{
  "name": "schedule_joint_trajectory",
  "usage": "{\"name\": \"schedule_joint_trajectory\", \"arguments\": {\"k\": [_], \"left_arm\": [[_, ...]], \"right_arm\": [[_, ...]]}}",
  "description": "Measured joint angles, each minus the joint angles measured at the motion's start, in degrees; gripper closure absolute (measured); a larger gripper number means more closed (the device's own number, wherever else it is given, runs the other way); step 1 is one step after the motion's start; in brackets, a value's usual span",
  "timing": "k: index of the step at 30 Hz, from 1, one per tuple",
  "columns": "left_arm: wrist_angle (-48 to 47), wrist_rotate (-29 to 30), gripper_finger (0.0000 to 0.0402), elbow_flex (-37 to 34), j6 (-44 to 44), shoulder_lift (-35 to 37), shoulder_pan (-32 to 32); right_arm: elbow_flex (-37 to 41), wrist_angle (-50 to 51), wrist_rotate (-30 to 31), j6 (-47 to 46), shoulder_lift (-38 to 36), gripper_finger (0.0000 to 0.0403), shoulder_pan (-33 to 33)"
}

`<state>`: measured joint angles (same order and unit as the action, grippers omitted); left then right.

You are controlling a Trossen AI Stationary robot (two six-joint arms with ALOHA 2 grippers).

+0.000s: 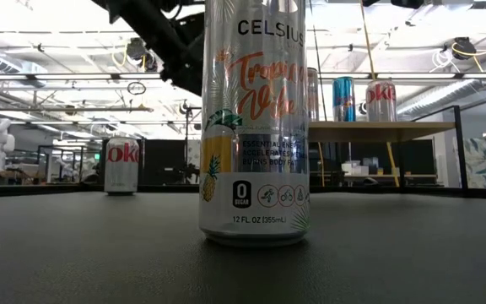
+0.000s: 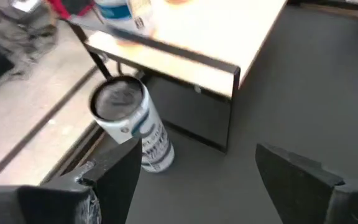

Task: Place canned beverage on shelf
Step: Put the white-blue soda can on the shelf aligned with the other white-blue soda can

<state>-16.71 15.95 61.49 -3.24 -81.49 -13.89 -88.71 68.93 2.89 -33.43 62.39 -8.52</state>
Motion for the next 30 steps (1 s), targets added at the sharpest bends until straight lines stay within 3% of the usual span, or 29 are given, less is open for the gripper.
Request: {"name": "schedule_joint_trajectory", "arguments": {"k": [8, 14, 19, 30], "left_arm": [[5.6, -16.6, 0.0084, 0.0, 8.8, -0.5, -9.5], [6.5, -19.4, 0.0084, 0.0, 16.9, -0.5, -13.0], [8.0, -27.0, 0.0084, 0.0, 17.2, -0.6, -14.4], [11.9, -29.9, 0.0074, 0.0, 17.1, -1.9, -18.1]], "right_arm": [[0.0, 0.0, 0.0, 0.0, 0.0, 0.0403, 0.0], [0.0, 0.0, 0.0, 0.0, 0.0, 0.0403, 0.0], [0.0, 0.0, 0.0, 0.0, 0.0, 0.0403, 0.0], [0.0, 0.0, 0.0, 0.0, 0.0, 0.0403, 0.0]]}}
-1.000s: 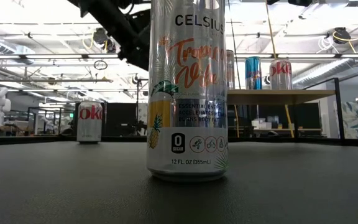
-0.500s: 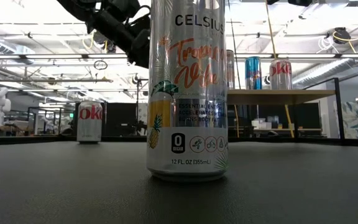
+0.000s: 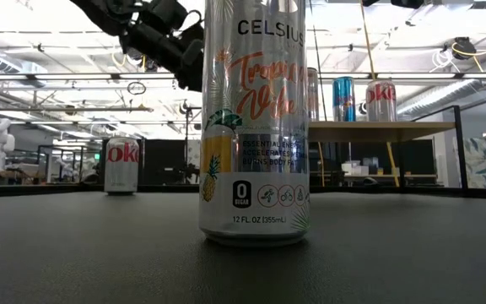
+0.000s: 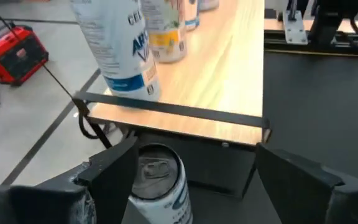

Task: Place canned beverage on shelf
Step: Put the white-blue soda can on the shelf aligned with the other white-blue soda can

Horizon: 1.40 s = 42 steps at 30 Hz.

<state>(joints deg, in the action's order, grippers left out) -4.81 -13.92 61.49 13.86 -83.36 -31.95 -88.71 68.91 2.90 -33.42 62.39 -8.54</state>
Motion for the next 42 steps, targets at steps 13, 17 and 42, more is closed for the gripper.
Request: {"name": "schedule_joint_trajectory", "arguments": {"k": [13, 17, 42], "left_arm": [[2.1, -1.9, 0.0012, 0.0, 0.2, -8.4, -2.8], [3.6, -2.8, 0.0012, 0.0, 0.3, -9.3, -3.1], [5.8, -2.1, 0.0013, 0.0, -3.0, -10.3, -2.5]], "right_arm": [[0.0, -0.1, 0.0, 0.0, 0.0, 0.0403, 0.0], [0.0, -0.1, 0.0, 0.0, 0.0, 0.0403, 0.0], [0.0, -0.1, 0.0, 0.0, 0.0, 0.0403, 0.0]]}}
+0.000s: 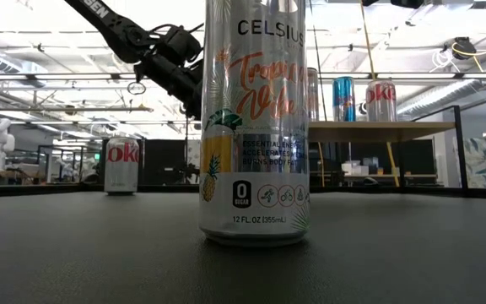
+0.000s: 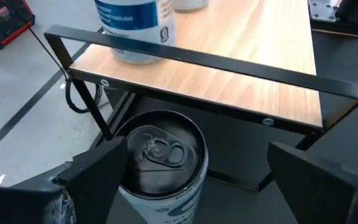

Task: Place canned beverage on shelf
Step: Put the white-blue soda can on the shelf aligned with the other white-blue soda can

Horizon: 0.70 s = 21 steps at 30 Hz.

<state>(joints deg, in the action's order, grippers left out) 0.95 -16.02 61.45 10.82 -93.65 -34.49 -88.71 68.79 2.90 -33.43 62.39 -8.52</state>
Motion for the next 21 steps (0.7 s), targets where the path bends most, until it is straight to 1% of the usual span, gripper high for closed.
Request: {"name": "schedule_joint_trajectory", "arguments": {"k": [7, 12, 16, 21], "left_arm": [[0.3, 3.5, 0.0013, 0.0, 2.3, 1.6, 0.0], [1.6, 3.4, 0.0013, 0.0, 4.6, 1.1, -1.0], [1.4, 1.7, 0.0013, 0.0, 5.0, 0.9, -1.6], [1.0, 0.9, 0.0013, 0.0, 6.5, 1.0, -1.5]], "right_arm": [[0.0, 0.0, 0.0, 0.0, 0.0, 0.0403, 0.0], [0.0, 0.0, 0.0, 0.0, 0.0, 0.0403, 0.0], [0.0, 0.0, 0.0, 0.0, 0.0, 0.0403, 0.0], [0.0, 0.0, 0.0, 0.0, 0.0, 0.0403, 0.0]]}}
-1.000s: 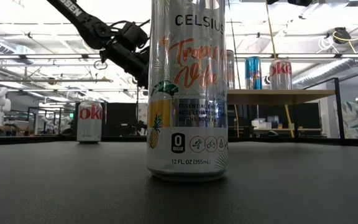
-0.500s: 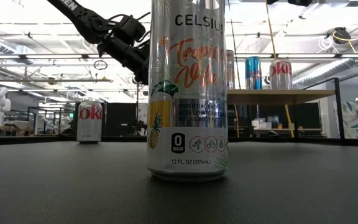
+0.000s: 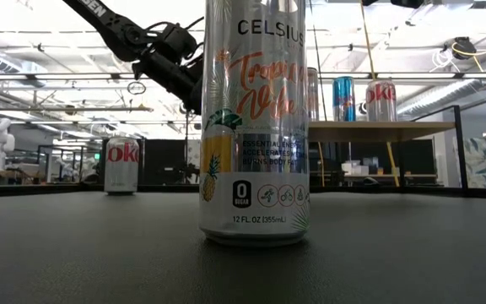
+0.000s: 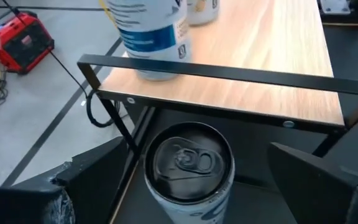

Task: Place canned beverage on shelf
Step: Put the white-blue soda can on the shelf aligned with the other white-blue soda can

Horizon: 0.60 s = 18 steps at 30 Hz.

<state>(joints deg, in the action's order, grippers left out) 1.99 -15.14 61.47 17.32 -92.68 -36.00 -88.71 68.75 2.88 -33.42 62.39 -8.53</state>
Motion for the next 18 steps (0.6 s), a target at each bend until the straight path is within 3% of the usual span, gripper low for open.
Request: {"name": "schedule_joint_trajectory", "arguments": {"k": [18], "left_arm": [[1.8, -1.6, 0.0013, 0.0, -0.4, -4.3, 0.0]], "right_arm": [[0.0, 0.0, 0.0, 0.0, 0.0, 0.0403, 0.0]]}}
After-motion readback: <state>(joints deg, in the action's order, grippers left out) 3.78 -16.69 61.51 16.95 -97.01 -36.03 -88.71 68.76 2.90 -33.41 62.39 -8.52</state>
